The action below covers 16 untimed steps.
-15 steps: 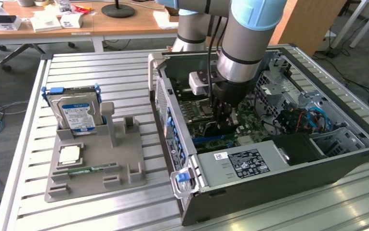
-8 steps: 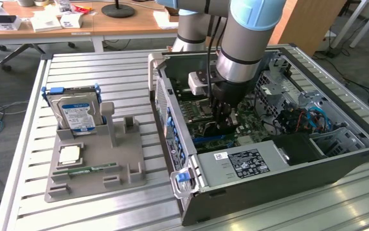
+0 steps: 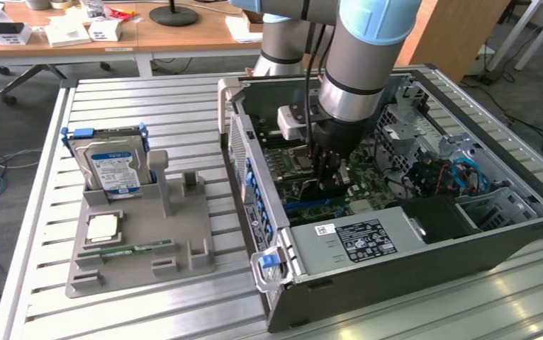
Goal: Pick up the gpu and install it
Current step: 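Insert the gpu into the slot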
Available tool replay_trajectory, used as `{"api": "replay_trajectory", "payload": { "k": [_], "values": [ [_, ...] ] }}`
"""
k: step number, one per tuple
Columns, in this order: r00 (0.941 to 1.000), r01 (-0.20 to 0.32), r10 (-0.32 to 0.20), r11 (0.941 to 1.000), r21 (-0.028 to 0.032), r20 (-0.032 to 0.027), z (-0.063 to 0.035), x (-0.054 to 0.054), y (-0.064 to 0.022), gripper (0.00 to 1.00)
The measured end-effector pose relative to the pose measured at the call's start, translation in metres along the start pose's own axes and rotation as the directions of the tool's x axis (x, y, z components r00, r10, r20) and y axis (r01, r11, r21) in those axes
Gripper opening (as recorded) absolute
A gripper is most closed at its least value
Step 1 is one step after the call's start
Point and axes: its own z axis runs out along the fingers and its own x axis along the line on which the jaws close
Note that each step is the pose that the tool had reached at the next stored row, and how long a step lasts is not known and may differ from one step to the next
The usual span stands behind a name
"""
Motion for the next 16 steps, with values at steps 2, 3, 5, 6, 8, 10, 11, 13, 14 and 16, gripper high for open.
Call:
{"api": "replay_trajectory", "payload": {
  "k": [2,3,5,6,8,10,11,13,14,16],
  "values": [
    [1.0,0.0,0.0,1.0,0.0,0.0,0.0,0.0,0.0,0.26],
    [1.0,0.0,0.0,1.0,0.0011,0.0002,0.0,0.0,0.0,0.26],
    [1.0,0.0,0.0,1.0,0.0051,0.0012,0.0001,0.0,0.0,0.26],
    [1.0,0.0,0.0,1.0,0.0052,0.0013,0.0001,0.0,0.0,0.26],
    [1.0,0.0,0.0,1.0,0.0053,0.0012,0.0,0.0,0.0,0.26],
    [1.0,0.0,0.0,1.0,0.008,0.001,-0.0002,0.0001,0.0012,0.26],
    [1.0,0.0,0.0,1.0,0.0094,0.0012,-0.0001,0.0,0.0015,0.26],
    [1.0,0.0,0.0,0.9999,0.0112,0.0015,0.0,0.0,0.0018,0.26],
    [1.0,0.0,0.0,0.9999,0.0119,0.0014,-0.0001,0.0,0.0021,0.26],
    [1.0,0.001,-0.001,0.9999,0.0121,0.0014,-0.0001,0.0,0.0021,0.26]
  ]
}}
